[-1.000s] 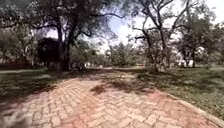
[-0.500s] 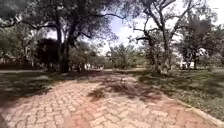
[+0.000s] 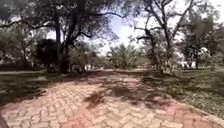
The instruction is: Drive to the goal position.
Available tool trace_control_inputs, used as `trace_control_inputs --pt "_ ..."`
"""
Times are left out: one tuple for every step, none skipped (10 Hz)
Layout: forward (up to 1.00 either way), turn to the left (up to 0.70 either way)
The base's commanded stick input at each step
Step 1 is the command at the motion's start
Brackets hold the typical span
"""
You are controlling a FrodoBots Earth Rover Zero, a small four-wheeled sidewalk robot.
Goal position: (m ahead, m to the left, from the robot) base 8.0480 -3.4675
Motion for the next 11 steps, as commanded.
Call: trace_control_inputs --pt "0.70 0.00" --pt "0.70 0.00" --pt "0.70 0.00" --pt "0.70 0.00" --pt "0.70 0.00" --pt "0.70 0.00" --pt "0.70 0.00" --pt "0.70 0.00" --pt "0.70 0.00" --pt "0.70 0.00" --pt "0.70 0.00"
